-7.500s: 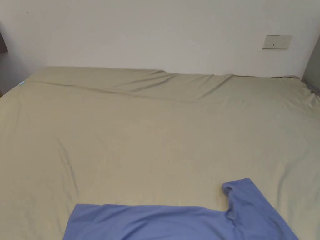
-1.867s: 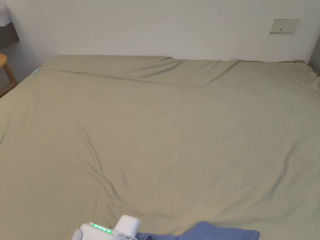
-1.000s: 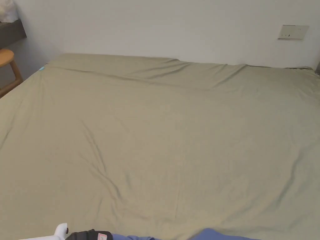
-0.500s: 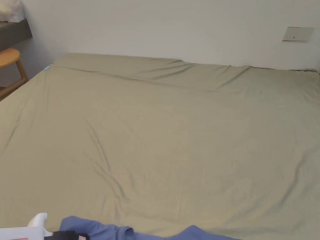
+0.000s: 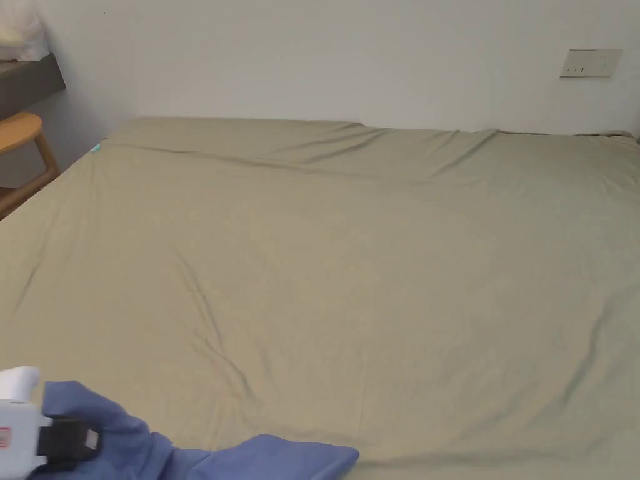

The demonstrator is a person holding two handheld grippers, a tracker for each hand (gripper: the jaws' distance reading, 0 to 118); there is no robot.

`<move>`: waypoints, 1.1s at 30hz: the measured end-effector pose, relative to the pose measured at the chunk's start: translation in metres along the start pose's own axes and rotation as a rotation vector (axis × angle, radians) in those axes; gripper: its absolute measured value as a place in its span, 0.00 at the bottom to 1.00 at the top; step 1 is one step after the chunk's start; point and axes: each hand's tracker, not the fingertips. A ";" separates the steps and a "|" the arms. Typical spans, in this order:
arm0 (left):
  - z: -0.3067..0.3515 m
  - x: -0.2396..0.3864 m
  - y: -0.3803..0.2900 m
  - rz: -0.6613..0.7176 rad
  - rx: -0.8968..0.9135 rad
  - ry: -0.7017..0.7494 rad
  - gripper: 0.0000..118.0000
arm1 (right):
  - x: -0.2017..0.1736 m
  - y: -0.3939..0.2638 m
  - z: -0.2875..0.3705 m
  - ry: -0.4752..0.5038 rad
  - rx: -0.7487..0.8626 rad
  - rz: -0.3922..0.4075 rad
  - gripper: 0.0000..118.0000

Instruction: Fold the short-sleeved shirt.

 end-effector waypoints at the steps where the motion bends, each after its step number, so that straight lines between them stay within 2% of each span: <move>1: -0.008 0.018 -0.003 -0.018 -0.011 -0.029 0.13 | 0.000 0.000 0.000 -0.002 -0.001 -0.003 0.07; 6: -0.061 0.100 -0.021 -0.113 -0.110 -0.226 0.13 | 0.000 -0.002 0.007 -0.011 0.000 0.016 0.07; 10: -0.119 0.133 -0.035 -0.211 -0.186 -0.192 0.13 | 0.006 -0.003 0.011 -0.027 -0.003 0.010 0.07; 15: -0.161 0.144 -0.057 -0.212 -0.253 -0.226 0.14 | 0.015 -0.007 0.016 -0.044 -0.007 -0.013 0.07; 17: -0.158 0.138 -0.053 -0.203 -0.232 -0.259 0.30 | 0.016 -0.008 0.017 -0.054 -0.007 -0.017 0.07; 19: -0.152 0.130 -0.048 -0.131 -0.242 -0.374 0.66 | 0.020 -0.011 0.017 -0.054 -0.007 -0.028 0.07; 20: -0.146 0.125 -0.045 -0.064 -0.228 -0.448 0.72 | 0.020 -0.011 0.017 -0.051 -0.006 -0.033 0.07; 21: -0.136 0.121 -0.043 -0.011 -0.188 -0.470 0.71 | 0.020 -0.011 0.017 -0.051 -0.006 -0.034 0.07; 23: -0.105 0.116 -0.037 -0.008 -0.045 -0.442 0.71 | 0.021 -0.013 0.017 -0.053 -0.006 -0.029 0.07; 25: -0.079 0.109 -0.035 -0.031 0.113 -0.310 0.71 | 0.021 -0.013 0.017 -0.050 -0.009 -0.019 0.07; 27: -0.062 0.108 -0.045 0.008 0.238 -0.130 0.71 | 0.019 -0.014 0.018 -0.055 -0.005 -0.005 0.07; 28: -0.061 0.107 -0.049 0.012 0.252 -0.122 0.69 | 0.019 -0.015 0.018 -0.056 -0.003 -0.006 0.07; 29: -0.064 0.108 -0.052 -0.012 0.212 -0.165 0.60 | 0.020 -0.016 0.017 -0.051 -0.003 -0.012 0.06; 30: -0.069 0.112 -0.054 -0.070 0.129 -0.202 0.40 | 0.020 -0.017 0.017 -0.042 -0.008 -0.024 0.07; 31: -0.077 0.123 -0.060 -0.121 0.065 -0.187 0.13 | 0.021 -0.019 0.016 -0.040 -0.011 -0.032 0.07; 33: -0.087 0.141 -0.072 -0.234 0.035 -0.165 0.10 | 0.021 -0.021 0.015 -0.043 -0.015 -0.040 0.07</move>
